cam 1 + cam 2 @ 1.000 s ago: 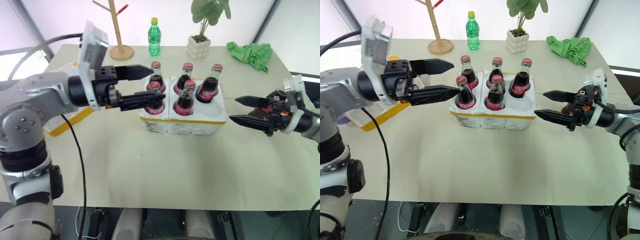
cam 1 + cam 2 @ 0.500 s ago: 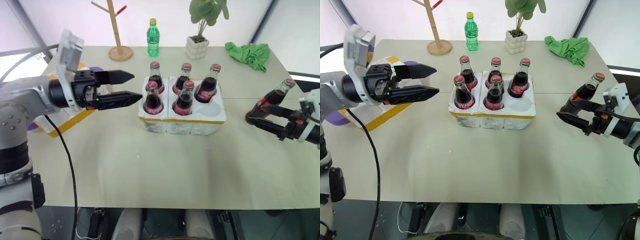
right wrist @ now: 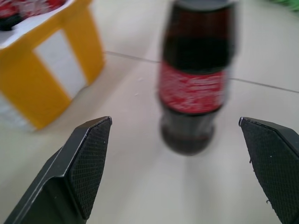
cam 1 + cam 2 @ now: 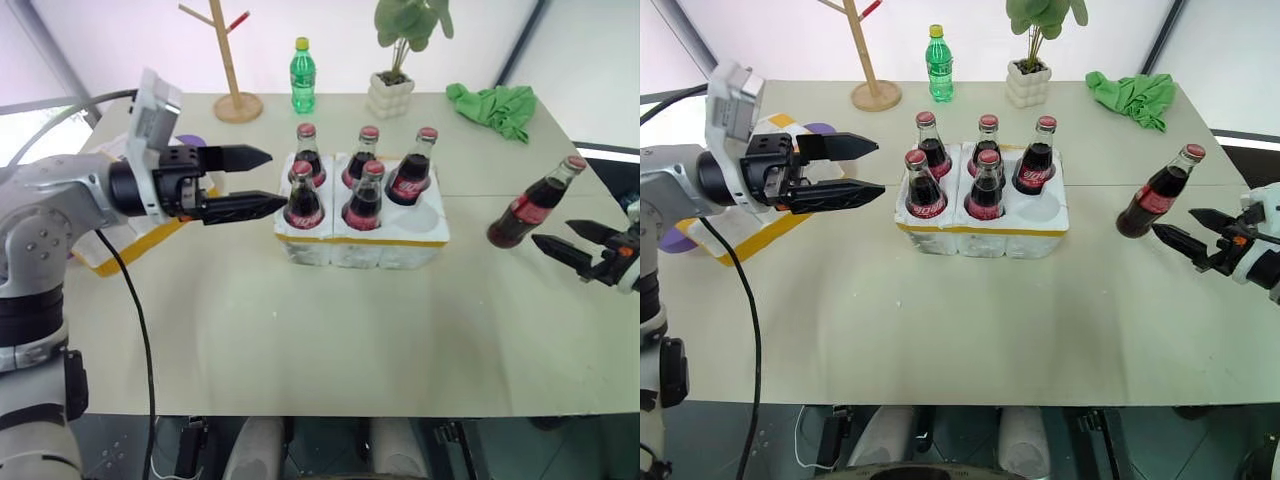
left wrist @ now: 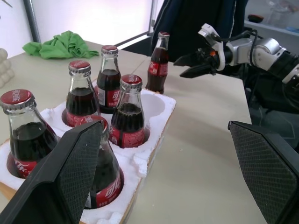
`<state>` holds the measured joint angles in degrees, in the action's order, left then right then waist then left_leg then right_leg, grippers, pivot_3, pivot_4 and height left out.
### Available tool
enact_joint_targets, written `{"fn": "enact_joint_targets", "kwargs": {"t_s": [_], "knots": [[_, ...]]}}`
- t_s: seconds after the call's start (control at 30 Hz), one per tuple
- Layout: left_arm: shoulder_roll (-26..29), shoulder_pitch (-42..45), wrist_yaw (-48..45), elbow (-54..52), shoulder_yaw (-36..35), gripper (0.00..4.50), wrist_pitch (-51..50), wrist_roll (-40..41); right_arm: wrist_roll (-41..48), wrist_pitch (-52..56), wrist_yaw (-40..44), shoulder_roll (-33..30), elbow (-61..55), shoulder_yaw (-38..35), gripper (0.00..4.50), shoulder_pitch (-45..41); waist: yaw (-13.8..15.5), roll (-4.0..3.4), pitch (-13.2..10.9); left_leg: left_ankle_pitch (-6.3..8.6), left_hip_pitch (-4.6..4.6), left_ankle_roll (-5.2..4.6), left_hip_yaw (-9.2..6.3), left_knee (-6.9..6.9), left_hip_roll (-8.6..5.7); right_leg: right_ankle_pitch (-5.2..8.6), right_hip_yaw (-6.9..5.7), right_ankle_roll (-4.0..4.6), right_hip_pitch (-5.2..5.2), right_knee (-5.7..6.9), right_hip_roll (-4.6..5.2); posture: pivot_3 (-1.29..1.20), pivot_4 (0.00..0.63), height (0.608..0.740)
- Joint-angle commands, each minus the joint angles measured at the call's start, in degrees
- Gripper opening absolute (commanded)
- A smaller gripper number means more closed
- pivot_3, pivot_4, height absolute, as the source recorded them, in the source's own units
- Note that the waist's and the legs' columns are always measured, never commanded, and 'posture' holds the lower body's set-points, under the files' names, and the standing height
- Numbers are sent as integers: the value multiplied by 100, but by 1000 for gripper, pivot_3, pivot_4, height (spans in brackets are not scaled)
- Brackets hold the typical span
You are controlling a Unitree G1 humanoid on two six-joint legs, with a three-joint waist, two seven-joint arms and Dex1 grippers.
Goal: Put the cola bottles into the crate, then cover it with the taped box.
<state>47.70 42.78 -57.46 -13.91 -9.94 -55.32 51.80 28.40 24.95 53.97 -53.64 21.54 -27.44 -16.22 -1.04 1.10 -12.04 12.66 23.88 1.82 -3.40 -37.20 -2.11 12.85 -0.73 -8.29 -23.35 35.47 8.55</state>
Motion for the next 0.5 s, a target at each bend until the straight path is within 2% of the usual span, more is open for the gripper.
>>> {"fn": "enact_joint_targets", "kwargs": {"t_s": [0.03,0.5], "knots": [[57,-15,-30,-177,-31,4470,165,-29,-38,-212,-183,125,312,-27,4500,-374,-1,0,0,0,0,0,0,0,0,-1,1,-2,0,1,0,0,150,740],[66,15,-24,-250,7,4470,249,-126,-402,-848,-430,577,1948,363,4500,-1625,3,0,0,0,-1,0,1,4,-1,-7,1,-12,1,-2,0,0,150,740]]}}
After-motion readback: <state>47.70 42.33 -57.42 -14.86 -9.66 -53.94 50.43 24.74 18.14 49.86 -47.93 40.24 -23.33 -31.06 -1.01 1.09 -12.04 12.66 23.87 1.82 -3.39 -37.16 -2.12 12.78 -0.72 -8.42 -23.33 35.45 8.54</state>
